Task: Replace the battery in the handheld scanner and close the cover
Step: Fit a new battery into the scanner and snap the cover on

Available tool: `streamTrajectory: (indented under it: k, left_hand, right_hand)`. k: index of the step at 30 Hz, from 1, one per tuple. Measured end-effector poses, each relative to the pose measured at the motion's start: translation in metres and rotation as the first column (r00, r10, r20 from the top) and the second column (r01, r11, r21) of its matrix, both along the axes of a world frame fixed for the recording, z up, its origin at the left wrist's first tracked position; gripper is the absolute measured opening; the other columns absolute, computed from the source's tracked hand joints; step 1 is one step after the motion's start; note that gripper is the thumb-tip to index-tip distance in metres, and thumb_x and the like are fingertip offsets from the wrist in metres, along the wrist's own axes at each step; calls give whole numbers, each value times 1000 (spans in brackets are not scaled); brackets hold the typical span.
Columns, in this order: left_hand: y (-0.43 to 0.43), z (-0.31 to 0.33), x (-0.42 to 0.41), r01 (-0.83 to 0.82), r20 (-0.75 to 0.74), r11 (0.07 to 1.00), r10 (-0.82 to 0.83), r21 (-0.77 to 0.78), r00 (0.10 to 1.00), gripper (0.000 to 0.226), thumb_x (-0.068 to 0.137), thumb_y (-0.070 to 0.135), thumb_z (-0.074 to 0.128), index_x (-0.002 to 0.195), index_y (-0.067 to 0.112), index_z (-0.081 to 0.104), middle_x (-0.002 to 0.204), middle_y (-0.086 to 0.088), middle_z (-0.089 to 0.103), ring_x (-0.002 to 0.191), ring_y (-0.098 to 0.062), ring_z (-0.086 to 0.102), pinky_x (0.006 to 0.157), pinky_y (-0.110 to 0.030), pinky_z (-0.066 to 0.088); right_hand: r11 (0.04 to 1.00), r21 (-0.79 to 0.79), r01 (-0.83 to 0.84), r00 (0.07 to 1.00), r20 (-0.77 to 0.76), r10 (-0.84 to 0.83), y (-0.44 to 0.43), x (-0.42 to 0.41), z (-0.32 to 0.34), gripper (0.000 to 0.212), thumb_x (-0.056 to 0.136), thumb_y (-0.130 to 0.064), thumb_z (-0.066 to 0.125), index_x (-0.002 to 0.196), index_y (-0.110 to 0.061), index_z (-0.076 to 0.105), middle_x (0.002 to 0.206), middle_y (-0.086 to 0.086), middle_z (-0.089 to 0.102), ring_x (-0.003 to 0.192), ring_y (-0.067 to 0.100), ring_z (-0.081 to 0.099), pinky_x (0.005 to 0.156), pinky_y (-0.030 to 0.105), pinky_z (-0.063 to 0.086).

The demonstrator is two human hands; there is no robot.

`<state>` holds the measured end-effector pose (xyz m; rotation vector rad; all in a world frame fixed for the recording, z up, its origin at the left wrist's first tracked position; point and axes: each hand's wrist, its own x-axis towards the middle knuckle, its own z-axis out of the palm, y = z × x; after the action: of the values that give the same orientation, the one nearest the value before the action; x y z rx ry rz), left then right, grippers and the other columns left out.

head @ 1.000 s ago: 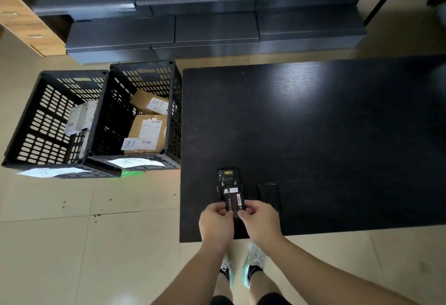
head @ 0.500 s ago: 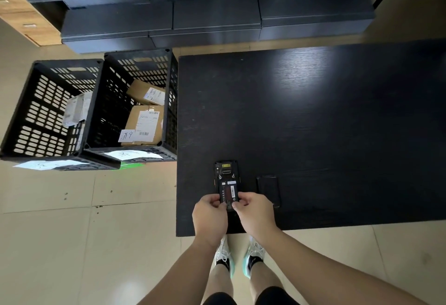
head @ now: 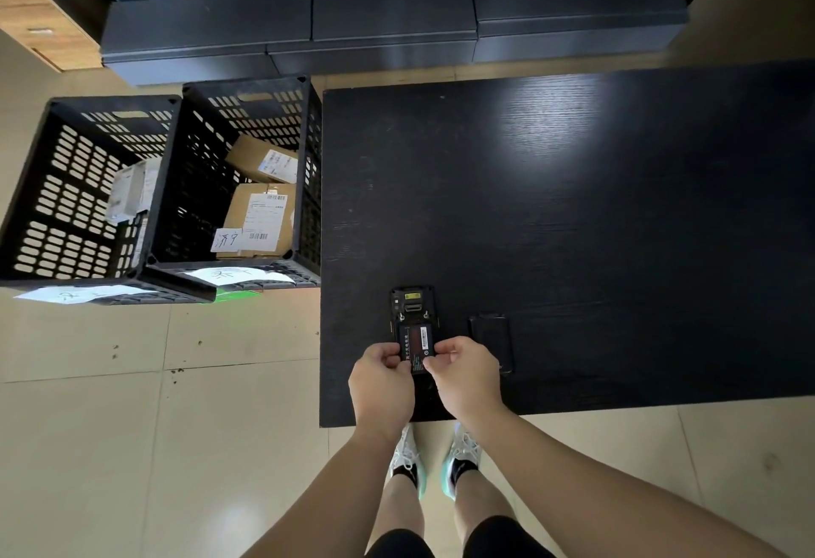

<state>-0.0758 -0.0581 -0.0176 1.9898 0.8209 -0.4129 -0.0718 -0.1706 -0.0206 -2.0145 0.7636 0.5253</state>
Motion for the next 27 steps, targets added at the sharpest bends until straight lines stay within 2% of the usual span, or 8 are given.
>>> streamTrajectory:
  k: [4, 9, 14, 20, 27]
  left_hand:
    - [0, -2, 0, 10, 9, 1000, -10, 9, 1000, 22, 81, 7, 66, 97, 22, 67, 79, 10, 68, 77, -6, 63, 75, -28, 53]
    - [3, -3, 0, 33, 16, 999, -33, 8, 999, 24, 80, 8, 68, 101, 20, 68, 80, 9, 68, 79, -8, 64, 79, -32, 55]
    - [13, -4, 1, 84, 17, 996, -85, 24, 996, 34, 79, 12, 74, 111, 18, 66, 90, 8, 66, 86, -10, 64, 81, -26, 51]
    - [15, -10, 5, 123, -21, 992, -123, 11, 992, 33, 79, 8, 74, 110, 16, 67, 89, 7, 68, 80, -3, 63, 64, -11, 42]
    - [11, -15, 7, 123, -30, 990, -121, 62, 992, 29, 80, 3, 71, 104, 16, 64, 83, 7, 63, 71, 0, 57, 51, -8, 37]
  right_hand:
    - [1000, -10, 7, 1000, -7, -7, -1, 0, -2, 18, 79, -22, 77, 94, -19, 69, 80, -8, 71, 69, 1, 60, 55, 4, 35]
    - [1000, -22, 7, 1000, 1, -7, -4, 0, -2, 19, 78, -22, 77, 95, -17, 70, 76, -11, 67, 68, 1, 59, 52, 4, 37]
    - [1000, -20, -17, 1000, 11, 17, -10, -5, -2, 29, 77, -24, 80, 103, -17, 70, 75, -12, 63, 68, -2, 58, 56, 3, 37]
    - [999, -20, -34, 999, -15, 33, -10, -4, -5, 32, 78, -26, 79, 107, -15, 71, 76, -10, 66, 72, 4, 61, 58, 4, 36]
    - [1000, -20, -11, 1000, -8, 11, -9, -4, -8, 28, 77, -24, 79, 102, -14, 72, 74, -9, 66, 69, 2, 61, 58, 7, 40]
